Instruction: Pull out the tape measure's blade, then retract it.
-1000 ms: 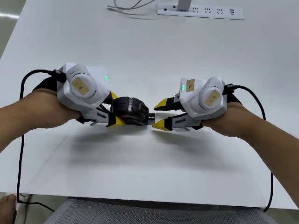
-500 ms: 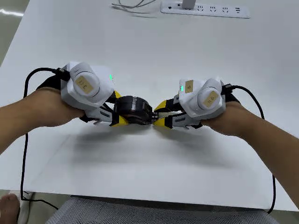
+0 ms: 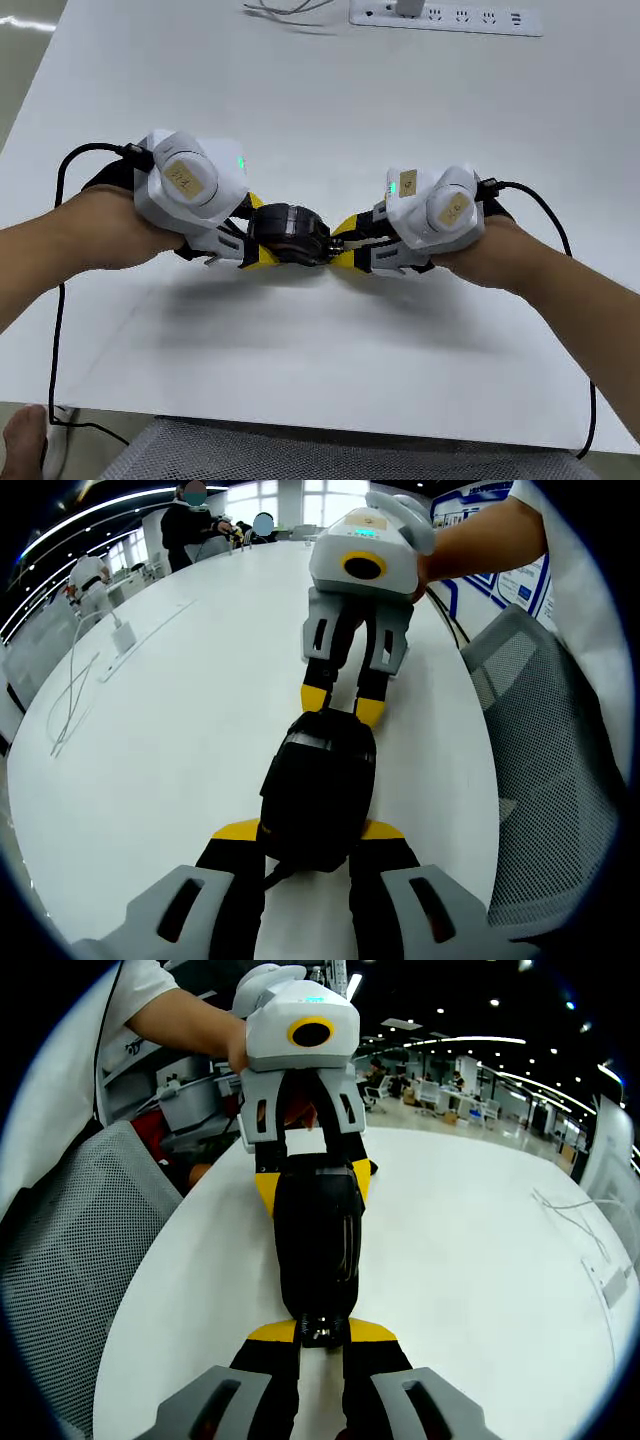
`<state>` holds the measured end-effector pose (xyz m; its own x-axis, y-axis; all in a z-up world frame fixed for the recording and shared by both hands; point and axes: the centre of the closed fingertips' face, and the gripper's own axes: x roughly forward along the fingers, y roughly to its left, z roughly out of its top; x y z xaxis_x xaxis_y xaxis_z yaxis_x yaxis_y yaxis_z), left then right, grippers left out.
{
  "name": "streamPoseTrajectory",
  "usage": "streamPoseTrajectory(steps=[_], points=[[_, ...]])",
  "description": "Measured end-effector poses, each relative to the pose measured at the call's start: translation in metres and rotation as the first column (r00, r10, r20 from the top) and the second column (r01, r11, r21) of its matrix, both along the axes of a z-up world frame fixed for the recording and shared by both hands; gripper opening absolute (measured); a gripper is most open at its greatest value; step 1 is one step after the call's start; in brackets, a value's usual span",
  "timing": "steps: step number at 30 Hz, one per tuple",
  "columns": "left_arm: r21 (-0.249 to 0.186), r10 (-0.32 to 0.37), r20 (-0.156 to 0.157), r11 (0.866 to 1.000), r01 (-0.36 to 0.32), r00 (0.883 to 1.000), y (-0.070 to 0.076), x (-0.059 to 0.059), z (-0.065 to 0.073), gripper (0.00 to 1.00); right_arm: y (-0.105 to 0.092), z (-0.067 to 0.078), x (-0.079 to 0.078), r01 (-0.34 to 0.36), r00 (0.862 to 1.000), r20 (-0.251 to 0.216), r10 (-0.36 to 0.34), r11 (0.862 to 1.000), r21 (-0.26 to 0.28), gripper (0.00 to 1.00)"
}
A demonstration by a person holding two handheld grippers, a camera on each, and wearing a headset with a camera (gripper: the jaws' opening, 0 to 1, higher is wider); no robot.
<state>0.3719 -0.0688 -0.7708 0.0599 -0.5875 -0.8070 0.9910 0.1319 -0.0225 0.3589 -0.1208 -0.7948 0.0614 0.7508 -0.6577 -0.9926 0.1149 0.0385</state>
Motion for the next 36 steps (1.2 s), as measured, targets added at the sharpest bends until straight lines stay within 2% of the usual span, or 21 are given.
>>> streamPoseTrajectory(steps=[23, 27, 29, 36], points=[[-0.001, -0.016, 0.011, 1.000, 0.016, 1.000, 0.000, 0.000, 0.000, 0.27, 0.000, 0.001, 0.000, 0.013, 0.999, 0.031, -0.013, 1.000, 0.007, 0.11], [-0.003, -0.013, 0.009, 1.000, 0.014, 1.000, 0.000, 0.000, 0.000, 0.27, -0.001, 0.002, 0.000, 0.020, 0.999, 0.035, -0.021, 1.000, 0.015, 0.11], [0.002, -0.022, 0.020, 1.000, 0.022, 1.000, 0.000, 0.000, 0.000, 0.27, -0.002, 0.002, 0.000, 0.021, 0.999, 0.033, -0.021, 1.000, 0.013, 0.10], [-0.005, -0.015, 0.014, 1.000, 0.015, 1.000, 0.000, 0.001, 0.000, 0.27, -0.010, 0.002, -0.001, 0.020, 0.999, 0.037, -0.020, 1.000, 0.001, 0.10]])
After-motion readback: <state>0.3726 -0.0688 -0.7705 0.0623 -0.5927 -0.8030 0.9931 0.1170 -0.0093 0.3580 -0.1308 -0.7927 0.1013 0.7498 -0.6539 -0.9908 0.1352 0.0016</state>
